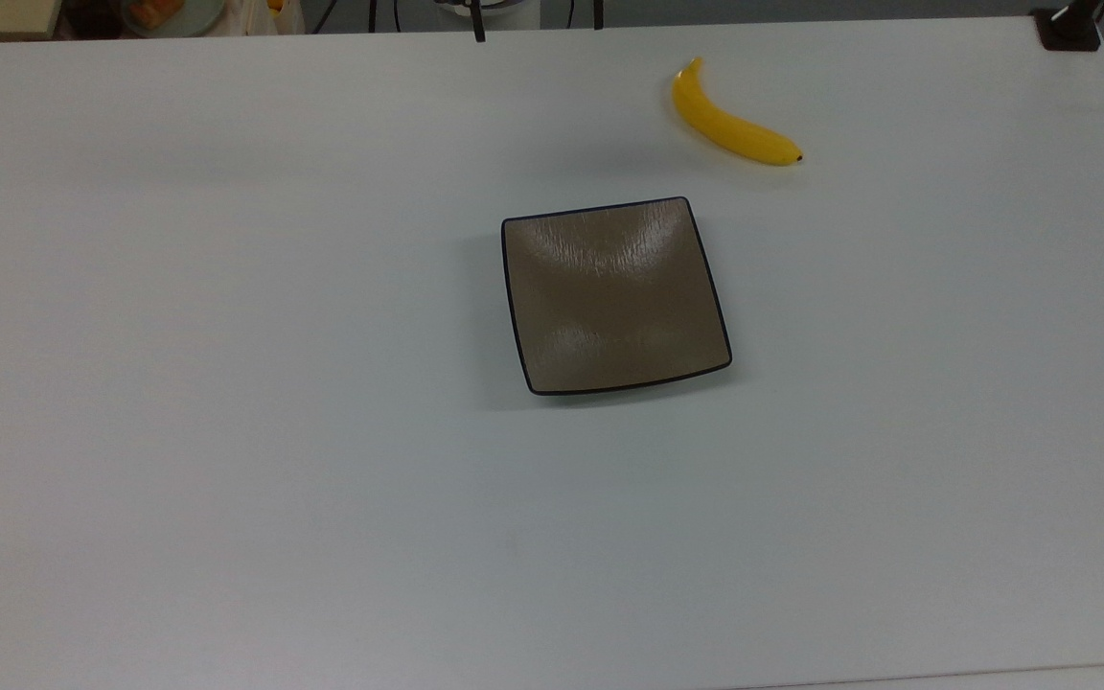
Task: Bananas placed on a ceramic plate
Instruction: 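Move the gripper from its raised pose toward the yellow banana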
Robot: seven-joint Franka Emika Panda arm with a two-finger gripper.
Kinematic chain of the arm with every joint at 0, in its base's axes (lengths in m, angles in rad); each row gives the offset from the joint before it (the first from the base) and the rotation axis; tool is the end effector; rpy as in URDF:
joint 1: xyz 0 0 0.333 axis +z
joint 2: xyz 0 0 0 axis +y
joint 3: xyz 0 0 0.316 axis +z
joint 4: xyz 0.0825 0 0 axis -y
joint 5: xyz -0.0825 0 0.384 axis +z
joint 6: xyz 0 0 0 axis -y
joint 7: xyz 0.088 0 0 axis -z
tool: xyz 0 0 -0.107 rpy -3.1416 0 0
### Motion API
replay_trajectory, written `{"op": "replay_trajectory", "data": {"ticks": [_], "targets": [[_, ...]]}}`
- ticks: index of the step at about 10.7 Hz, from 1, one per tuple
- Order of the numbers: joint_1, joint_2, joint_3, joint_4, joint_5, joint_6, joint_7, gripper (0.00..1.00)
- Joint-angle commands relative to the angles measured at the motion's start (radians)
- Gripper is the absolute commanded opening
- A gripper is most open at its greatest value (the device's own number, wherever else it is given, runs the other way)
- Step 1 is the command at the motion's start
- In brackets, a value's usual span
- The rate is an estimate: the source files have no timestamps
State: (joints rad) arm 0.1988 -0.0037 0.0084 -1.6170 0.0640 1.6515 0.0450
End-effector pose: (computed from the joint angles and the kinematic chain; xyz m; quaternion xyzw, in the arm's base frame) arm 0.5472 0.1216 0.6121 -0.9962 -0.0790 -0.0149 0.0341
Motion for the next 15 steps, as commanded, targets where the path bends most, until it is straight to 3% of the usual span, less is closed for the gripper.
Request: {"op": "replay_trajectory", "data": {"ticks": [1, 3, 6, 8, 12, 15], "targets": [[0.017, -0.012, -0.011, -0.014, -0.013, -0.004, -0.007, 1.0], [0.021, -0.012, -0.01, -0.018, -0.013, -0.004, -0.083, 1.0], [0.011, -0.01, -0.01, -0.041, -0.013, -0.019, -0.435, 1.0], [0.008, -0.013, -0.004, -0.064, -0.012, -0.027, -0.562, 1.0], [0.008, -0.056, 0.085, -0.101, -0.003, -0.113, -0.533, 1.0], [0.021, -0.159, 0.163, -0.233, 0.028, -0.111, -0.521, 1.0]]}}
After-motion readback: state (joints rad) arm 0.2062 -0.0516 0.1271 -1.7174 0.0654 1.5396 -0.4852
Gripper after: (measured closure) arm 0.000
